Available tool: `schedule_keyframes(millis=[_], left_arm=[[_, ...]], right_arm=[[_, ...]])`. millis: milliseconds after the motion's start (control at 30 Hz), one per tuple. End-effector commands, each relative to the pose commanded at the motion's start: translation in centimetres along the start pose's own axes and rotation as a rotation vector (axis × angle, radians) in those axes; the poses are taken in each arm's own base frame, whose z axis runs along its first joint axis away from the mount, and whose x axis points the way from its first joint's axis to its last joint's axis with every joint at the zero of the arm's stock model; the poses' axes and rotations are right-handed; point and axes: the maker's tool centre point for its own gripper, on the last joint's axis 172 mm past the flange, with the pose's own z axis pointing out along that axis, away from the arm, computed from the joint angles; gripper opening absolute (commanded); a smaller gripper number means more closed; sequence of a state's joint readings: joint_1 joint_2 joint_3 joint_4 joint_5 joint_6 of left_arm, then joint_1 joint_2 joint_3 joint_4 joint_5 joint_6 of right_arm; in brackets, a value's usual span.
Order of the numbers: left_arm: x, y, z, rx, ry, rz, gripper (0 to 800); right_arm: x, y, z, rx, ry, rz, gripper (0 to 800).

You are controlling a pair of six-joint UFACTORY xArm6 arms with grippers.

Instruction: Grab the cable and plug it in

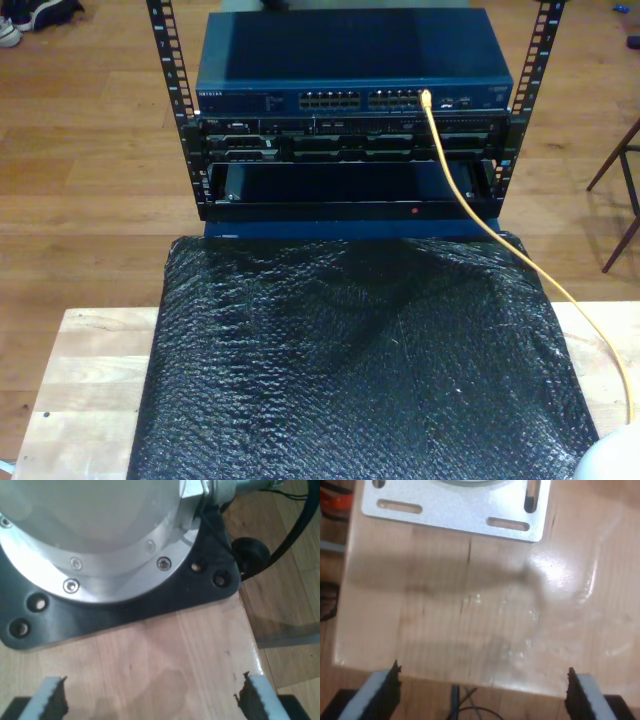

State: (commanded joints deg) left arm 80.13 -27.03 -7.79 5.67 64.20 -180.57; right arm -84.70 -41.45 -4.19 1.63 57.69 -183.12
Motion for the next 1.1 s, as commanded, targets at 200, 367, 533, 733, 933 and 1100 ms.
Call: schedule_keyframes(millis=[200, 367, 533, 733, 933, 1100], left_arm=[[0.0, 0.0, 0.0, 0.0, 0.0, 0.0, 800], [0.0, 0.0, 0.0, 0.0, 0.0, 0.0, 800], [0.0, 0.0, 0.0, 0.0, 0.0, 0.0, 800], [0.0, 0.0, 0.0, 0.0, 0.0, 0.0, 800], [0.0, 0.0, 0.0, 0.0, 0.0, 0.0, 800], [0.0, 0.0, 0.0, 0.0, 0.0, 0.0, 800]], right_arm=[[-0.7, -0.3, 2.6, -0.002, -0.08, 0.022, 800], [-0.6, -0.8, 3.1, -0.014, -0.086, 0.059, 800], [-0.6, -0.9, 3.0, -0.015, -0.09, 0.064, 800], [-0.6, -0.9, 3.0, -0.015, -0.09, 0.064, 800], [-0.6, -0.9, 3.0, -0.015, -0.09, 0.064, 800], [-0.6, -0.9, 3.0, -0.015, -0.09, 0.064, 800]])
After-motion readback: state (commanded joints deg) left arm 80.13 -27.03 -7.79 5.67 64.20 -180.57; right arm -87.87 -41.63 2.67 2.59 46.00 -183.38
